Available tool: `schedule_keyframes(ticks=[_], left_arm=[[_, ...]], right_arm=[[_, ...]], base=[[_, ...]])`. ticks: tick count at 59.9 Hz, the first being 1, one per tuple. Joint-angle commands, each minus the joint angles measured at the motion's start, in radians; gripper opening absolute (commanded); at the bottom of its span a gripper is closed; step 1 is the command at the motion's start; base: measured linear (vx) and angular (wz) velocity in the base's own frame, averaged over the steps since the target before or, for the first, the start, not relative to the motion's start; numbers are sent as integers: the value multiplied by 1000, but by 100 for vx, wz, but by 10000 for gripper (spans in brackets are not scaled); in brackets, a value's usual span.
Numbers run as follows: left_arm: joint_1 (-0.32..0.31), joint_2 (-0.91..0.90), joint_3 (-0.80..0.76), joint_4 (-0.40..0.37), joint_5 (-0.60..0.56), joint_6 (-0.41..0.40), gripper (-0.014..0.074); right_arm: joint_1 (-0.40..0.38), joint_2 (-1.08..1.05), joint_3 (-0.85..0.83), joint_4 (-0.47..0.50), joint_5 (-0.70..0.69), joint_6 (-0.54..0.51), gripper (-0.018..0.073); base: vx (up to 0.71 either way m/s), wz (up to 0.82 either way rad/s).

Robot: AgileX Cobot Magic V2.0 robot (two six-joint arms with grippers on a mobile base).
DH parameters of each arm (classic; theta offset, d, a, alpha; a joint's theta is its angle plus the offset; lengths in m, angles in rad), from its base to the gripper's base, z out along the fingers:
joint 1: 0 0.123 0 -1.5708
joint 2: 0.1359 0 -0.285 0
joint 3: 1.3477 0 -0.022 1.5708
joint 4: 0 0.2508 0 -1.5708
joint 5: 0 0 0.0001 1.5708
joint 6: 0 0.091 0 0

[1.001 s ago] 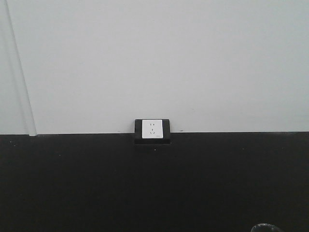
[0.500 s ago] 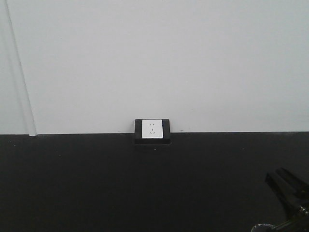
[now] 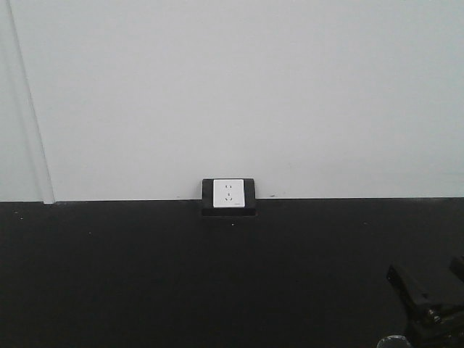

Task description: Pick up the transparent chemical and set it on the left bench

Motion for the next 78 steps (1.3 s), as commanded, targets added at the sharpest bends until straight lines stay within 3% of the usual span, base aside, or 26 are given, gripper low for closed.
schedule_keyframes(ticks=[1, 18, 30, 42, 78], left_arm=[[-2, -19, 16, -1, -78, -8, -3], [-2, -19, 16, -1, -78, -8, -3], [-2, -19, 16, -1, -78, -8, -3], [-2, -19, 16, -1, -78, -8, -3], [-2, -19, 16, -1, -78, -8, -3]], right_arm=[[1, -11, -33, 71, -108, -11, 684], [1, 19, 32, 33, -158, -11, 599], [1, 117, 214, 45, -412, -20, 521], [1, 283, 308, 48, -661, -86, 501], [1, 383, 317, 79, -659, -186, 501]], base=[[0, 0], [0, 0], [0, 0], [0, 0], [0, 0]])
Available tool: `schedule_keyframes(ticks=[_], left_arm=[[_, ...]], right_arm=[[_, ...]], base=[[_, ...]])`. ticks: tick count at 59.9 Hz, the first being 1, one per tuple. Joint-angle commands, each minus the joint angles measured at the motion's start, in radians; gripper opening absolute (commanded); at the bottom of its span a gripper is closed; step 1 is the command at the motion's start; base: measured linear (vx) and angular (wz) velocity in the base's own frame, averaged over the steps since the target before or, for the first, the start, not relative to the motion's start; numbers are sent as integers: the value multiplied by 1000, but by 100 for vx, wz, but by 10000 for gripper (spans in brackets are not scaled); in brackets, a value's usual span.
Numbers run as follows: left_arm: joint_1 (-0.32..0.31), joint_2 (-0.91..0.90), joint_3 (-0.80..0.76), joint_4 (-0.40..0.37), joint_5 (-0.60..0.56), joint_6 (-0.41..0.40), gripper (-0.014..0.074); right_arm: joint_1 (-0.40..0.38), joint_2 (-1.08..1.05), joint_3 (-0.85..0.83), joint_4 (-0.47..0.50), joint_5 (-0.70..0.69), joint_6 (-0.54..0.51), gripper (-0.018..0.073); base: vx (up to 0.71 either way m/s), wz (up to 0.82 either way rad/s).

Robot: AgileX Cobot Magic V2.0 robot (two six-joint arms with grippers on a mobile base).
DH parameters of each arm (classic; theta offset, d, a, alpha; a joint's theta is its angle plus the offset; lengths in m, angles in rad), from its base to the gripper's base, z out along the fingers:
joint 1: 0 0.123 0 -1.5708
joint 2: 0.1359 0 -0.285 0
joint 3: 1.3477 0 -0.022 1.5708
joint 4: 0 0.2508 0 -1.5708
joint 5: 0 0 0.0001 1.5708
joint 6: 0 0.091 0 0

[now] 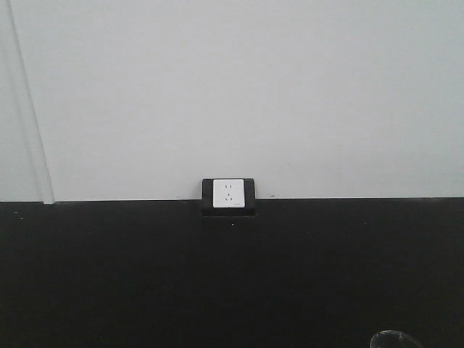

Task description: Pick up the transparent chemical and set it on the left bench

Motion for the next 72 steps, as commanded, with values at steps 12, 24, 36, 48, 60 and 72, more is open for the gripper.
schedule_keyframes(ticks=[12, 24, 36, 48, 60, 72], left_arm=[[-2, -19, 16, -1, -78, -8, -3], [-2, -19, 16, -1, -78, -8, -3], [-2, -19, 16, -1, -78, -8, -3], [-2, -19, 16, -1, -78, -8, -3], [-2, -19, 16, -1, -78, -8, -3], [-2, -19, 16, -1, -78, -8, -3]], right_arm=[[1, -55, -15, -7, -208, -25, 500], [1, -116, -15, -10, -208, -25, 499], [1, -115, -52, -11, -207, -24, 499], [1, -37, -97, -17, -205, -21, 499], [1, 1, -97, -39, -209, -21, 481], [1, 1, -97, -38, -209, -21, 350]], base=[[0, 0], [0, 0], [0, 0], [0, 0], [0, 0], [0, 0]])
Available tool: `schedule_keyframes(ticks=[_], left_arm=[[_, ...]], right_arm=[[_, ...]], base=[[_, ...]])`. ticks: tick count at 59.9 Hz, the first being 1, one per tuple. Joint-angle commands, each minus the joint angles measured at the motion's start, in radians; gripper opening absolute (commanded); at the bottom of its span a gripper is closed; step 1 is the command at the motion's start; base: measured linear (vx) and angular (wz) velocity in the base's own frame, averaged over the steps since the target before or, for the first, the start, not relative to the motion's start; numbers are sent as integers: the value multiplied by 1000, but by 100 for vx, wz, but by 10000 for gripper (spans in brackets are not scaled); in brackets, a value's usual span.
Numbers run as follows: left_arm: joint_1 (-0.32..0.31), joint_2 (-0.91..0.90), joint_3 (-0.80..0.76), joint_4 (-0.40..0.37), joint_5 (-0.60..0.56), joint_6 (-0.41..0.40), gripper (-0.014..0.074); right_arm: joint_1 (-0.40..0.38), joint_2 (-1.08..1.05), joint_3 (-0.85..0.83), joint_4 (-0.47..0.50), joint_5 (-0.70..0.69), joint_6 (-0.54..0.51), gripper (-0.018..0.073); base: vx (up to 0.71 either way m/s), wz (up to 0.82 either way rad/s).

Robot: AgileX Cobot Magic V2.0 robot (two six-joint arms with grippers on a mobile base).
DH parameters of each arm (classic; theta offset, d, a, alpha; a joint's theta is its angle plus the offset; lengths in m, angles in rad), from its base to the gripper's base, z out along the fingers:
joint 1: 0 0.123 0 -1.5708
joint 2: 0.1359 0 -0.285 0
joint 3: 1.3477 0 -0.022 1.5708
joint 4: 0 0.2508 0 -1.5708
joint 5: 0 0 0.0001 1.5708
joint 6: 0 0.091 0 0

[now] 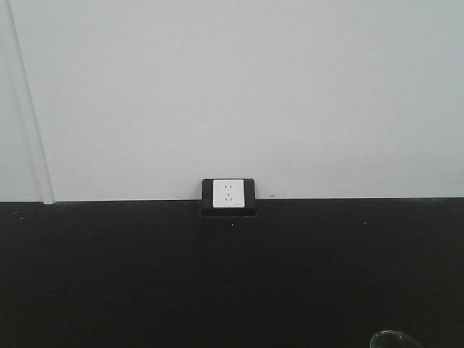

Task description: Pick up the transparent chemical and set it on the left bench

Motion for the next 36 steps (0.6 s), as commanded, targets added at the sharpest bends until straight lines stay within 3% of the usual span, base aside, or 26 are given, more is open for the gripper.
schedule_keyframes(ticks=[1, 18, 36], left_arm=[[-2, -19, 16, -1, -78, -8, -3], [-2, -19, 16, -1, -78, -8, -3], [-2, -19, 16, -1, -78, -8, -3]], right_arm=[[1, -20, -20, -4, -208, -4, 334], [1, -20, -20, -2, -208, -4, -11], [1, -114, -20, -2, -201, 1, -4]], base=[[0, 0], [0, 0], [0, 0]])
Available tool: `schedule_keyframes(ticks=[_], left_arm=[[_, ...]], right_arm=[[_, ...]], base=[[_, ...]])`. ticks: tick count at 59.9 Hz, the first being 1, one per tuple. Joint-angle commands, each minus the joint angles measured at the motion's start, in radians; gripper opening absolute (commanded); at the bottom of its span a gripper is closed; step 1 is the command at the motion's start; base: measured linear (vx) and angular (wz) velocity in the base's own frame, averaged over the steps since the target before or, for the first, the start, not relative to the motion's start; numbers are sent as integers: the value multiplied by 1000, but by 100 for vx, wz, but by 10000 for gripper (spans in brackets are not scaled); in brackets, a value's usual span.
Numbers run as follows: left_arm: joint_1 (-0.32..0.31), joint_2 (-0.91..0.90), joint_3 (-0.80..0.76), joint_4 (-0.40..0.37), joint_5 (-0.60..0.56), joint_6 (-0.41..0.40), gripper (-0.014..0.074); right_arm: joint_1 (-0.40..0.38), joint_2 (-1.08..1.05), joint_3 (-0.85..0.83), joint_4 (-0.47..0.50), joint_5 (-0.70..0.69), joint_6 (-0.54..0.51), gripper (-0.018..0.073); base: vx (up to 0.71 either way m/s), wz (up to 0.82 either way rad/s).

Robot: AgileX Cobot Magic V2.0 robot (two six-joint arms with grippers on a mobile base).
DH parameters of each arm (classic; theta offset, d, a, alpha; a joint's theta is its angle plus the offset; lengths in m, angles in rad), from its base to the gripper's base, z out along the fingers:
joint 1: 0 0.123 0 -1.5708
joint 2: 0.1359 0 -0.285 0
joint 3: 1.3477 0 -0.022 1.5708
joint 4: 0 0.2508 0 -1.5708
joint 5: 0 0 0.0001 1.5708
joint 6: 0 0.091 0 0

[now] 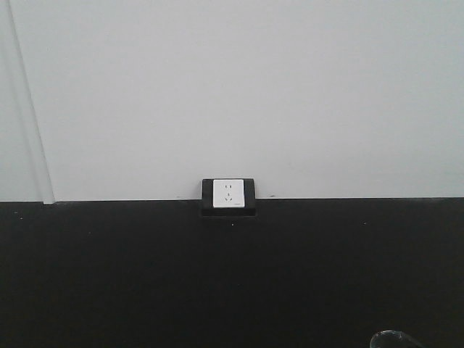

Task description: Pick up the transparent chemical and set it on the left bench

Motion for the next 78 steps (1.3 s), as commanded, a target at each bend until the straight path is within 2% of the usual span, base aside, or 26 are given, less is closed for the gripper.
schedule_keyframes(ticks=[1, 7, 13, 18, 24, 29, 33, 45, 78], left_arm=[[-2, -19, 16, -1, -78, -8, -3], [-2, -19, 16, -1, -78, -8, -3], [-2, -19, 16, -1, -78, -8, -3], [-2, -19, 16, -1, -78, -8, -3], [-2, -19, 16, -1, -78, -8, -3], [-2, -19, 16, -1, -78, -8, -3], [-2, -19, 16, -1, -78, -8, -3], [-2, -19, 16, -1, -78, -8, -3], [-2, -19, 16, -1, -78, -8, -3]], right_arm=[[1, -82, -20, -1, -198, 4, -4], [1, -177, -31, 2, -113, 47, -3], [1, -299, -71, -2, 102, 91, -3], [1, -406, -143, -25, 340, 138, -3], [1, -536, -260, -75, 729, 210, -3], [1, -614, -342, -122, 963, 260, -3], [2, -663, -383, -142, 1081, 286, -3], [2, -761, -391, -138, 1172, 287, -3], [2, -771, -389, -137, 1176, 286, -3]], base=[[0, 0], [0, 0], [0, 0], [0, 0], [0, 0], [0, 0], [0, 0], [0, 0], [0, 0]])
